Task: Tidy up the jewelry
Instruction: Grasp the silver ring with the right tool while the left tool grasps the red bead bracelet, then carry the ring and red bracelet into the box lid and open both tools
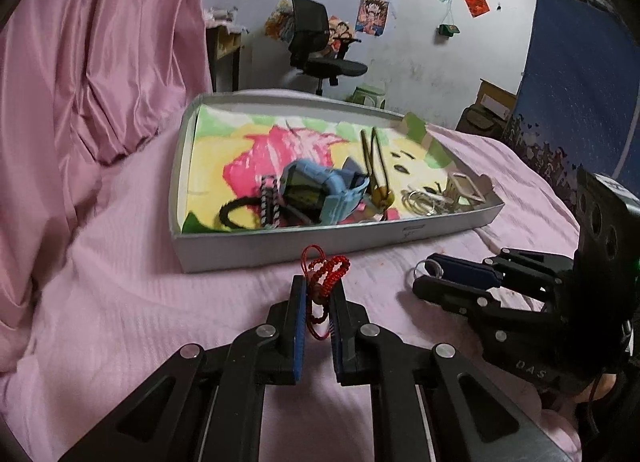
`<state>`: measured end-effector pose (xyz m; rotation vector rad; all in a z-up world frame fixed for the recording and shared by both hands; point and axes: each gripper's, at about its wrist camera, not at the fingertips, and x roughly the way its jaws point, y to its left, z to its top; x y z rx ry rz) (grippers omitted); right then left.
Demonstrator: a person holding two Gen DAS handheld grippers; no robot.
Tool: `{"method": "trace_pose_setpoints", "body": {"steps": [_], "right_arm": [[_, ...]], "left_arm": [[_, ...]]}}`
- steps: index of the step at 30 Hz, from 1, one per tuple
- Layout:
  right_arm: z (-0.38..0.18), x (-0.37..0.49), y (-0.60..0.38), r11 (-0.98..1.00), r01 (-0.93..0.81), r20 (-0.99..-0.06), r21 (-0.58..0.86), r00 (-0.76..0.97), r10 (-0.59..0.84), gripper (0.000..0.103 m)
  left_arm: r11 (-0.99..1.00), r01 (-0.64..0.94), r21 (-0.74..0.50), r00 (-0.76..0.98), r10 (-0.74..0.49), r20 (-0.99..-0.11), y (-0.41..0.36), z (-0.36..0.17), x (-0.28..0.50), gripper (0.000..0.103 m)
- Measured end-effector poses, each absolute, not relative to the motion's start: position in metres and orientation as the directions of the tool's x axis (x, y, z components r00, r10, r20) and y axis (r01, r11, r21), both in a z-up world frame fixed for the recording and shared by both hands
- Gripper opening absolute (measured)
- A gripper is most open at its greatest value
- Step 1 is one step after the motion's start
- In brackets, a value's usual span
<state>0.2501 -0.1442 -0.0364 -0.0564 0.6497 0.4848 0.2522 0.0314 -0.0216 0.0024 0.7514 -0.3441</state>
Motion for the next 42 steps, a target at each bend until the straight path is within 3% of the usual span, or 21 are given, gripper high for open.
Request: {"method": "trace_pose_setpoints", "body": {"steps": [7, 17, 24, 33, 42], "right_arm": [[-0.019, 0.243, -0.156, 0.904, -0.417, -0.506, 0.096, 0.762, 0.405, 0.018], [-0.004, 0.247, -0.169, 0.933, -0.350, -0.417, 0.085, 0.838, 0.353, 0.018], [0.000, 0.261, -0.181, 0.948, -0.305, -0.386, 0.095, 0.866, 0.317, 0.018], [-0.013, 0.292, -0.187, 0.957, -0.264, -0.462, 0.120, 0.839, 0.289, 0.018], [-0.025, 0.307, -0.183, 0.961, -0.247, -0.541, 0.126, 0.795, 0.275, 0.018]], "left_arm": [[0.941, 0.316, -0.116, 0.718, -0.318, -0.619, 0.024, -0.007, 0.242, 0.010], [0.945, 0.242, -0.221, 0.826, -0.320, -0.465, 0.026, 0.022, 0.252, 0.010], [0.942, 0.185, -0.281, 0.847, -0.298, -0.440, 0.025, 0.022, 0.282, 0.010], [0.943, 0.042, -0.331, 0.808, -0.227, -0.544, 0.039, -0.002, 0.311, 0.010], [0.958, -0.030, -0.286, 0.735, -0.173, -0.656, 0.040, -0.018, 0.325, 0.010]]}}
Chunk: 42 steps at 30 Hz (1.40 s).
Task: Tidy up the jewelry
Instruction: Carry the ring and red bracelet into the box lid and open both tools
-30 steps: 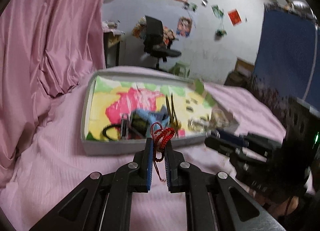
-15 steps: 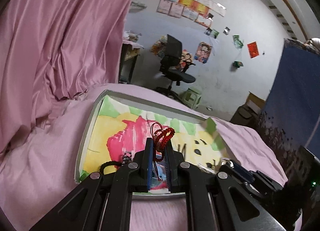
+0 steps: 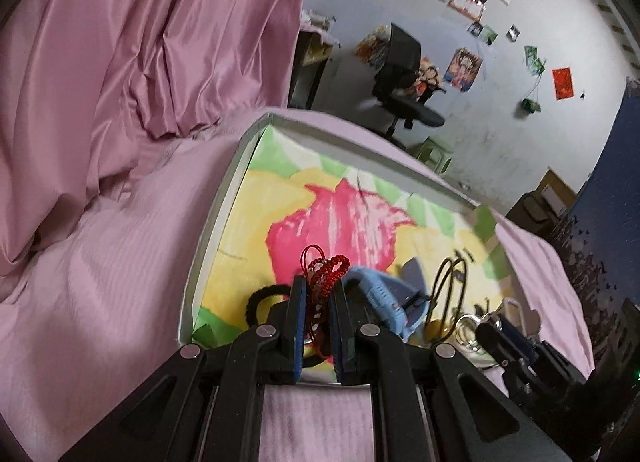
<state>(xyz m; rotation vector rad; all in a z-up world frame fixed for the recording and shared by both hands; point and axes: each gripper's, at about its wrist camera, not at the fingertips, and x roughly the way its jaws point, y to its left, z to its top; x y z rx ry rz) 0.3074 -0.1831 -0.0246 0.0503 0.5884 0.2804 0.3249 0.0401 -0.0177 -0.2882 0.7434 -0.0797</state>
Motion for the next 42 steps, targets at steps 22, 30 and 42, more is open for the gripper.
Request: {"method": "trace_pose_setpoints", "body": {"steps": [22, 30, 42], "right_arm": [[-0.031, 0.313, -0.183, 0.963, -0.235, -0.577, 0.135, 0.771, 0.269, 0.018], [-0.034, 0.314, -0.181, 0.962, -0.234, -0.584, 0.139, 0.765, 0.270, 0.018], [-0.025, 0.298, -0.190, 0.969, -0.206, -0.533, 0.137, 0.809, 0.247, 0.036]], "left_arm": [[0.986, 0.026, -0.166, 0.694, -0.138, -0.707, 0.021, -0.022, 0.326, 0.011], [0.989, 0.037, -0.145, 0.688, -0.130, -0.714, 0.018, -0.023, 0.326, 0.013], [0.986, 0.045, -0.160, 0.708, -0.144, -0.691, 0.020, -0.017, 0.317, 0.027]]}}
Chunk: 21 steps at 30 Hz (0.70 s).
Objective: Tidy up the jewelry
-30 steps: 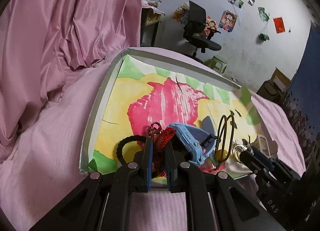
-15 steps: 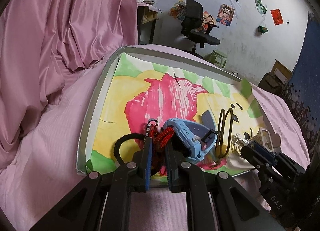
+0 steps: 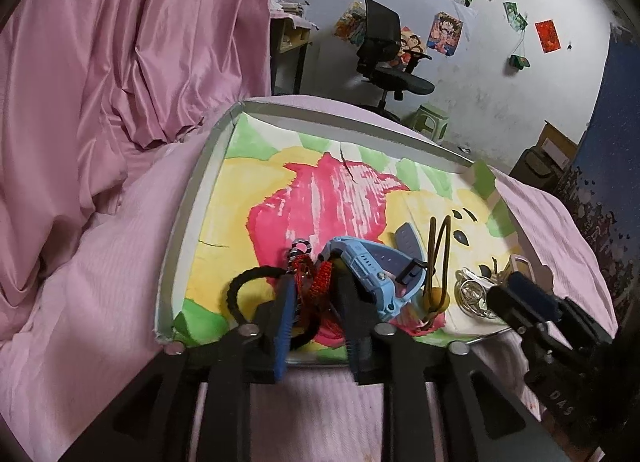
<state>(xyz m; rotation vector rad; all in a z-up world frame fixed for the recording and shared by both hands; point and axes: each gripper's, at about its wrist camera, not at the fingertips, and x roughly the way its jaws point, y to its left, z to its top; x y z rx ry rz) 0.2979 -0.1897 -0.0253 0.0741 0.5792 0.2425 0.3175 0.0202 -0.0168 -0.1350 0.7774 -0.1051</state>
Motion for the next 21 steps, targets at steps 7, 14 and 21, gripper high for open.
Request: {"method": "trace_pose_setpoints", "body": {"steps": [7, 14, 21], "right_arm": [[-0.010, 0.285, -0.200, 0.974, -0.174, -0.481, 0.142, 0.848, 0.222, 0.051], [0.002, 0.270, -0.202, 0.977, -0.166, -0.438, 0.135, 0.874, 0.209, 0.073], [0.015, 0.254, -0.206, 0.977, -0.164, -0.389, 0.138, 0.898, 0.206, 0.096]], "left_arm": [[0.985, 0.026, -0.172, 0.764, -0.130, -0.632, 0.028, -0.005, 0.300, 0.059], [0.987, 0.021, -0.161, 0.814, -0.110, -0.570, 0.033, 0.007, 0.280, 0.077], [0.988, 0.015, -0.157, 0.876, -0.089, -0.475, 0.040, 0.019, 0.251, 0.094]]}}
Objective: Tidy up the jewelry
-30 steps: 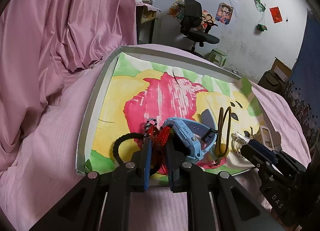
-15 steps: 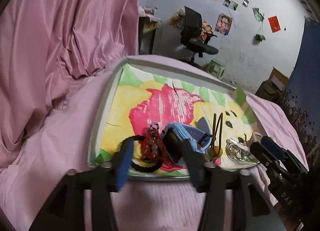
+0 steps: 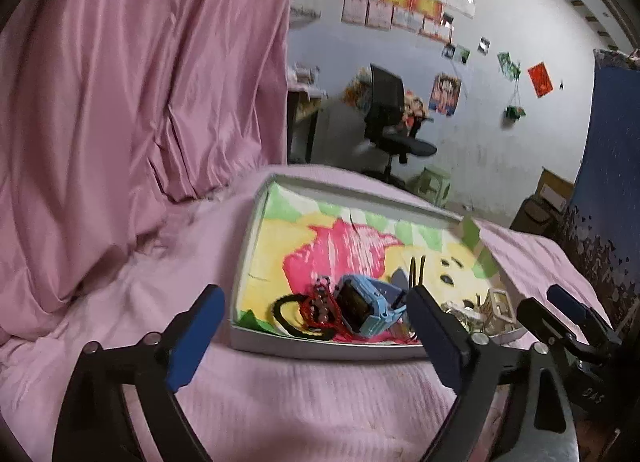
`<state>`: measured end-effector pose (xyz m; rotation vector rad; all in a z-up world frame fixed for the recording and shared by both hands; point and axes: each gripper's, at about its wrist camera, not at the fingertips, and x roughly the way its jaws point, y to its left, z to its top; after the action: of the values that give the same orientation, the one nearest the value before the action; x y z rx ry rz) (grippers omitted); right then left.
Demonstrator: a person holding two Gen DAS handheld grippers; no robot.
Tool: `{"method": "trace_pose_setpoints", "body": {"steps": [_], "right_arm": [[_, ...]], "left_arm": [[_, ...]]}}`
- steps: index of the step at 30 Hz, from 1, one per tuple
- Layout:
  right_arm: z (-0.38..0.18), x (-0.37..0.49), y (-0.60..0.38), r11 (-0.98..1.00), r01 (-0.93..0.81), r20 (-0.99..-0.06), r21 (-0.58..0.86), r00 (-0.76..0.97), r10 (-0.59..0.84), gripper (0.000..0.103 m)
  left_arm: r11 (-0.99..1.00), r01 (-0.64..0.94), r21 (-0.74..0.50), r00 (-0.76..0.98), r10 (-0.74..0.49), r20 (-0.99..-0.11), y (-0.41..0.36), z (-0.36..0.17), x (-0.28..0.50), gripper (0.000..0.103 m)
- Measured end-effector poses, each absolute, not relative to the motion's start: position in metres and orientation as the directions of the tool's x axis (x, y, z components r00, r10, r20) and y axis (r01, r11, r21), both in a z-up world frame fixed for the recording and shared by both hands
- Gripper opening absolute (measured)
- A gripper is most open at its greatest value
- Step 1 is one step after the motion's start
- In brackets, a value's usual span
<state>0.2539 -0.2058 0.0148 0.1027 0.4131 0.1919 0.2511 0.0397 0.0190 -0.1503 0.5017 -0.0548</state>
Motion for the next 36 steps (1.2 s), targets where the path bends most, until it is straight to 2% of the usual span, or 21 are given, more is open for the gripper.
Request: {"method": "trace_pose_setpoints", "body": {"steps": [2, 4, 9, 27, 36], "right_arm": [[0.018, 0.250, -0.208, 0.975, -0.166, -0.378, 0.147, 0.902, 0.211, 0.101], [0.021, 0.245, -0.210, 0.974, -0.166, -0.367, 0.153, 0.906, 0.212, 0.102], [0.025, 0.237, -0.215, 0.972, -0.166, -0.344, 0.167, 0.914, 0.216, 0.102], [0.038, 0.188, -0.229, 0.971, -0.145, -0.307, 0.188, 0.931, 0.198, 0.102], [0.039, 0.155, -0.229, 0.969, -0.142, -0.295, 0.201, 0.935, 0.198, 0.102]], "left_arm": [[0.986, 0.023, -0.164, 0.891, -0.095, -0.443, 0.041, 0.022, 0.243, 0.098], [0.986, 0.023, -0.168, 0.901, -0.094, -0.425, 0.042, 0.026, 0.237, 0.102], [0.986, 0.041, -0.163, 0.915, -0.103, -0.390, 0.041, 0.028, 0.224, 0.103], [0.995, 0.080, -0.067, 0.930, -0.098, -0.354, 0.024, 0.035, 0.167, 0.103], [0.995, 0.083, -0.062, 0.936, -0.099, -0.337, 0.023, 0.040, 0.135, 0.103]]}}
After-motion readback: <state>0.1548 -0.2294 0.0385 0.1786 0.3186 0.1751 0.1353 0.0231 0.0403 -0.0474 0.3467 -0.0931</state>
